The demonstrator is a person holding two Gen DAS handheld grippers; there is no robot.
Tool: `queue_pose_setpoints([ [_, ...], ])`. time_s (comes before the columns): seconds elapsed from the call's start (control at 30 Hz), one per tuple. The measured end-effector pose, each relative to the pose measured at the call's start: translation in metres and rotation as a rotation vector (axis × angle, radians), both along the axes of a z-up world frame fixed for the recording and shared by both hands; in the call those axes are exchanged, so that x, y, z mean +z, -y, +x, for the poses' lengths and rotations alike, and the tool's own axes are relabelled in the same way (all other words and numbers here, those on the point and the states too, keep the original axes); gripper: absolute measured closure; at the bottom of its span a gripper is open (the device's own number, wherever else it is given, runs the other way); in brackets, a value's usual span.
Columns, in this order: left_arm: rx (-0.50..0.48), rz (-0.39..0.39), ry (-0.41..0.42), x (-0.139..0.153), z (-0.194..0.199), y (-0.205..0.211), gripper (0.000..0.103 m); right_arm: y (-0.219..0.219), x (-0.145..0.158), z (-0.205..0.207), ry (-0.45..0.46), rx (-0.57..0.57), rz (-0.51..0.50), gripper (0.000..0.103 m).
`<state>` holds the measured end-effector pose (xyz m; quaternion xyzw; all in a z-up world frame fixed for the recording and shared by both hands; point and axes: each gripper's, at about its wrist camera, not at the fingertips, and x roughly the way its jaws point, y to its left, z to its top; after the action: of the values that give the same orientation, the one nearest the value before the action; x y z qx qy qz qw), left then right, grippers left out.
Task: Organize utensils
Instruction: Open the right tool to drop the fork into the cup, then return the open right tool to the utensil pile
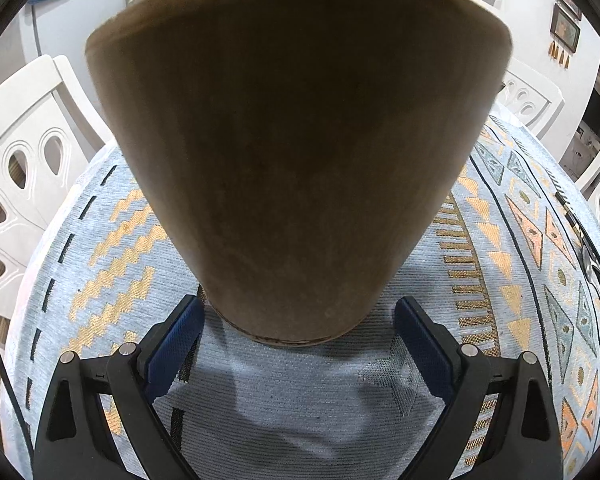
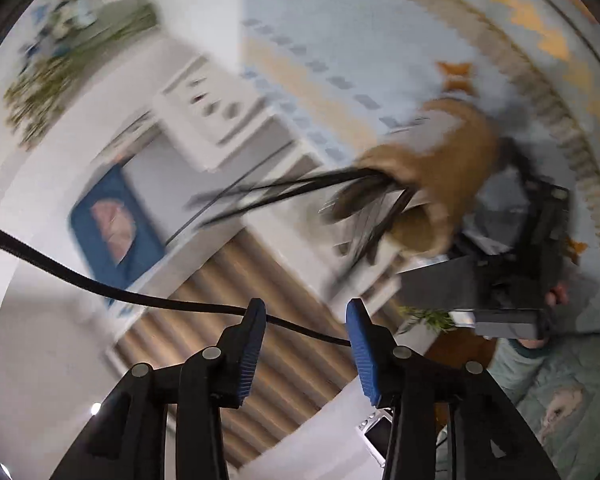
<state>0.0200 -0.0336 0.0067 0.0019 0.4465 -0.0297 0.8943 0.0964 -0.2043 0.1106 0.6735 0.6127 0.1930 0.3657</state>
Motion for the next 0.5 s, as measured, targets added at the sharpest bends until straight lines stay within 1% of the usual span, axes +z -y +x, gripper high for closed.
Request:
queue_pose_setpoints([
  [0.1, 0.000, 0.000, 0.000, 0.000, 0.001, 0.001, 0.007, 0.000, 0.023, 0.008, 0.121, 0.010, 0.025, 0.062],
  [0.13, 0.000, 0.000, 0.000, 0.000, 0.001, 0.001, 0.007, 0.001, 0.027, 0.008, 0.147, 0.011, 0.026, 0.062],
  [0.23, 0.000, 0.001, 0.000, 0.000, 0.000, 0.002, 0.007, 0.011, 0.046, 0.007, 0.254, 0.003, 0.027, 0.062],
  [0.27, 0.001, 0.001, 0.000, 0.000, 0.001, 0.002, 0.007, 0.017, 0.056, 0.007, 0.309, -0.004, 0.022, 0.062],
  [0.37, 0.001, 0.001, 0.000, 0.000, 0.001, 0.002, 0.007, 0.039, 0.080, 0.001, 0.433, -0.032, -0.009, 0.062],
  [0.4, 0.001, 0.001, 0.000, 0.000, 0.001, 0.002, 0.007, 0.053, 0.090, -0.003, 0.488, -0.049, -0.038, 0.062],
  [0.5, 0.001, 0.001, 0.000, 0.000, 0.001, 0.002, 0.007, 0.086, 0.108, -0.016, 0.585, -0.092, -0.113, 0.062],
])
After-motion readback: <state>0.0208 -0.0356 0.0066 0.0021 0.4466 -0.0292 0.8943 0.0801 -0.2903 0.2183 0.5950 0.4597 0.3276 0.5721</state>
